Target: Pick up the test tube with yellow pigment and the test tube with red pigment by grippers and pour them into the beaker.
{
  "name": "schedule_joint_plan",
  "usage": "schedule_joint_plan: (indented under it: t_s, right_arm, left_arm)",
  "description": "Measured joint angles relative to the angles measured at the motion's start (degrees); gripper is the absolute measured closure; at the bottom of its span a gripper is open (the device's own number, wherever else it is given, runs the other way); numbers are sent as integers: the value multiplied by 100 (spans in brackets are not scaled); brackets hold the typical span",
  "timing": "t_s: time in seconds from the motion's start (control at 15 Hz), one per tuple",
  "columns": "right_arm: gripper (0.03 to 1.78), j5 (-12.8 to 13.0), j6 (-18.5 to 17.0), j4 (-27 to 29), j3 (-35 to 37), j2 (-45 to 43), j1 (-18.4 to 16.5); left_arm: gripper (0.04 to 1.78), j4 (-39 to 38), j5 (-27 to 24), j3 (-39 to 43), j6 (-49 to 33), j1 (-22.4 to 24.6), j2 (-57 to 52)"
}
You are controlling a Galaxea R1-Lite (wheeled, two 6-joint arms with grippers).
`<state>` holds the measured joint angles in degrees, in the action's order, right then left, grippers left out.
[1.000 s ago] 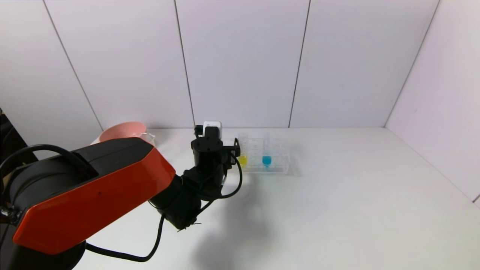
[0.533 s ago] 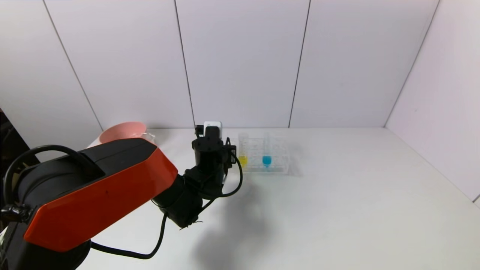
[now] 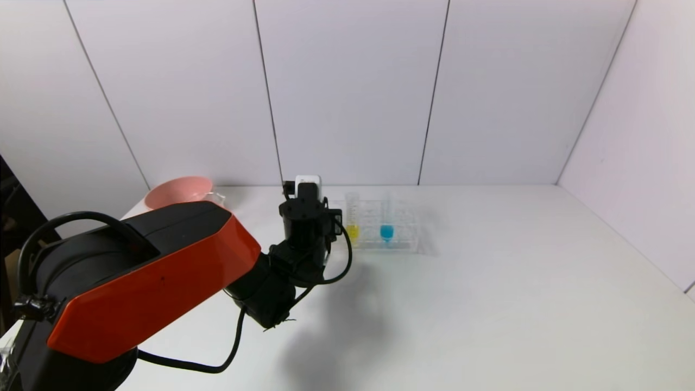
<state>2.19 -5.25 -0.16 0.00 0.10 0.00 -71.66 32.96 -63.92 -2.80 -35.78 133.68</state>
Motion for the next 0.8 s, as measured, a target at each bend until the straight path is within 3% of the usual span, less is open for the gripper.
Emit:
schedule_joint_plan:
  t_s: [0.33, 0.8]
  right_arm:
    - [10, 0, 0, -2, 0, 1, 0]
    - [10, -2, 0, 0, 0, 0, 0]
  left_arm:
    - [136, 71, -6, -30, 344, -68, -345]
    - [136, 759, -63, -94, 539, -132, -1287]
